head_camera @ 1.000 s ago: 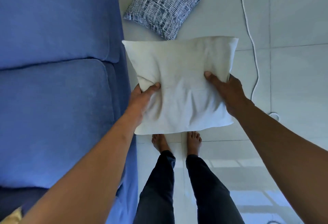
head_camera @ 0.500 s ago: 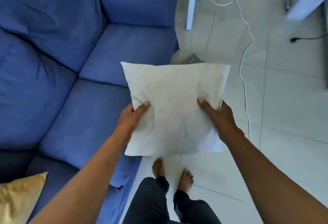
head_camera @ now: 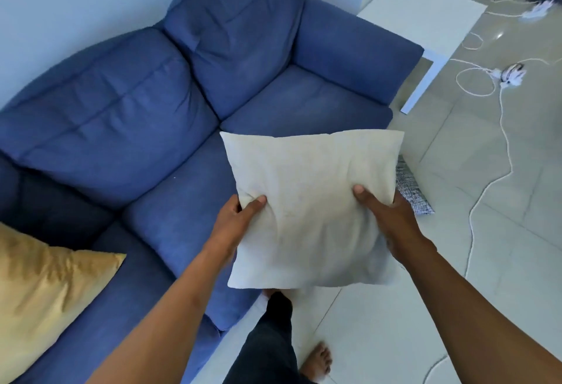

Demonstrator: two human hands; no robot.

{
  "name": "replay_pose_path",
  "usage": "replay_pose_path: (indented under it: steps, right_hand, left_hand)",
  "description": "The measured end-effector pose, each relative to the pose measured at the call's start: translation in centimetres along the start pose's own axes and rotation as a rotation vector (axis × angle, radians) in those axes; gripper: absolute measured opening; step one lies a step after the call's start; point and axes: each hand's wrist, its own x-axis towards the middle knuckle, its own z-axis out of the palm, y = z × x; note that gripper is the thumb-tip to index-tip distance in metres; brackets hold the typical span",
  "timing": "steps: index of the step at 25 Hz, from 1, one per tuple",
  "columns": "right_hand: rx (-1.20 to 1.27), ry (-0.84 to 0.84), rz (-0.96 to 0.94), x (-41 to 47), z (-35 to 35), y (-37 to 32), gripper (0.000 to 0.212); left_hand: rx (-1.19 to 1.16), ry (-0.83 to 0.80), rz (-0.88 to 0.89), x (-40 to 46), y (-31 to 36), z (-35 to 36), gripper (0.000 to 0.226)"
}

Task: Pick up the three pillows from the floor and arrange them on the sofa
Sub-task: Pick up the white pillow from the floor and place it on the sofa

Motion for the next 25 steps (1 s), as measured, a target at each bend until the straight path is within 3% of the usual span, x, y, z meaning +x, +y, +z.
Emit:
replay_pose_path:
  steps: [2, 5, 9, 16, 22, 25]
  right_hand:
    - [-0.045, -0.034, 0.0, 2.6, 3.6, -1.3, 0.044]
    - [-0.099, -0.106, -0.001, 6.7, 9.1, -2.7, 0.024]
    - [-0.183, -0.231, 0.041, 10.4, 17.1, -4.7, 0.047]
    - [-0.296, -0.517, 0.063, 14.4, 28.6, -7.7, 0.05]
    - [-0.469, -0.722, 0.192, 19.1, 34.9, -7.9, 0.05]
    - [-0.509, -0.792, 0.177, 21.7, 37.7, -8.3, 0.047]
  left_hand:
    - [-0.048, 0.017, -0.012, 2.2, 0.9, -2.6, 0.038]
    - [-0.087, 0.085, -0.034, 5.0, 2.4, -6.5, 0.033]
    - [-0.109, 0.176, -0.093, 7.4, 3.9, -12.7, 0.032]
    - [-0.227, 0.39, -0.102, 8.5, 2.7, -19.7, 0.037]
    - [-0.347, 0.527, -0.268, 10.0, 0.9, -20.4, 0.041]
    - [-0.362, 0.594, -0.248, 12.3, 1.8, -21.0, 0.043]
